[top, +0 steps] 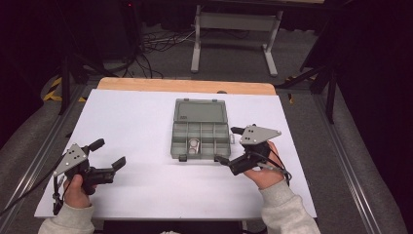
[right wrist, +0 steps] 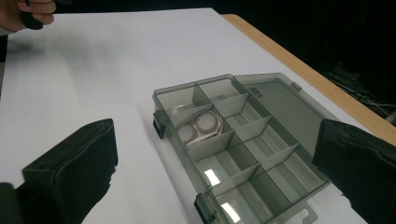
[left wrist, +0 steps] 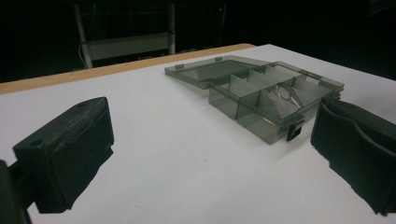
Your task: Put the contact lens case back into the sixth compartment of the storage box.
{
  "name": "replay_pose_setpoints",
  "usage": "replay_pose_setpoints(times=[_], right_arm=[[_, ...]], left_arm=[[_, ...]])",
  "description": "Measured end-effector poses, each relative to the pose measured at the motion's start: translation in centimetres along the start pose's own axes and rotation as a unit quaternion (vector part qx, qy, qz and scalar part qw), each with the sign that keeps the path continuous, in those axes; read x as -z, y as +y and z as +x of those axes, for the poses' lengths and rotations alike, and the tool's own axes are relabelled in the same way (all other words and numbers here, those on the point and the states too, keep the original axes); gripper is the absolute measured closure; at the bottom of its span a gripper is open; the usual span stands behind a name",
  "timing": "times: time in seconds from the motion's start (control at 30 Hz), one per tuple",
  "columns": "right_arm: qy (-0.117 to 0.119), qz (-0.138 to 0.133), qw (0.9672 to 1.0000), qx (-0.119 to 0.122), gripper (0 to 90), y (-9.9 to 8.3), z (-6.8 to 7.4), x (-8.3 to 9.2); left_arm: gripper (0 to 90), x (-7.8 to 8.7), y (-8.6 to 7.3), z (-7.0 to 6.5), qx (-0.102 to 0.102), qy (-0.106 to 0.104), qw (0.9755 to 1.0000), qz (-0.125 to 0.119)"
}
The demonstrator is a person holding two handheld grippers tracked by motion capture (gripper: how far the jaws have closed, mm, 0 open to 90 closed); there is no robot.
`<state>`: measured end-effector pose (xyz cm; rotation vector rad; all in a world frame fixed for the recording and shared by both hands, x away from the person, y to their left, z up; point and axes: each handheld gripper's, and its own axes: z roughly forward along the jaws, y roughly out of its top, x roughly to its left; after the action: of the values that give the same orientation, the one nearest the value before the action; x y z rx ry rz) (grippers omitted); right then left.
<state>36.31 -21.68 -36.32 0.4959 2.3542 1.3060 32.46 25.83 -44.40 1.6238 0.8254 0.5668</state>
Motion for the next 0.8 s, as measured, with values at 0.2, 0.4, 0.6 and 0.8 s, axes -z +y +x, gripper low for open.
replay_pose_setpoints(times=[0.2, 0.4, 0.6, 0.8], right_arm=[[-0.015, -0.031, 0.9993, -0.013, 0.4, -1.8, 0.0, 1.0], [-0.028, -0.046, 0.9982, -0.026, 0.4, -3.6, 0.0, 1.3], [-0.035, -0.058, 0.9968, -0.042, 0.4, -5.2, 0.0, 1.6], [-0.039, -0.064, 0.9954, -0.06, 0.4, -7.0, 0.2, 1.8]], left_arm=[[0.2, 0.0, -0.1, 0.0, 0.002, 0.001, 1.0, 0.002], [0.2, -0.1, -0.1, 0.0, 0.002, 0.001, 1.0, 0.001], [0.1, -0.1, -0.2, 0.0, 0.002, -0.001, 1.0, -0.002], [0.1, 0.0, -0.3, 0.0, -0.003, -0.005, 1.0, -0.005]])
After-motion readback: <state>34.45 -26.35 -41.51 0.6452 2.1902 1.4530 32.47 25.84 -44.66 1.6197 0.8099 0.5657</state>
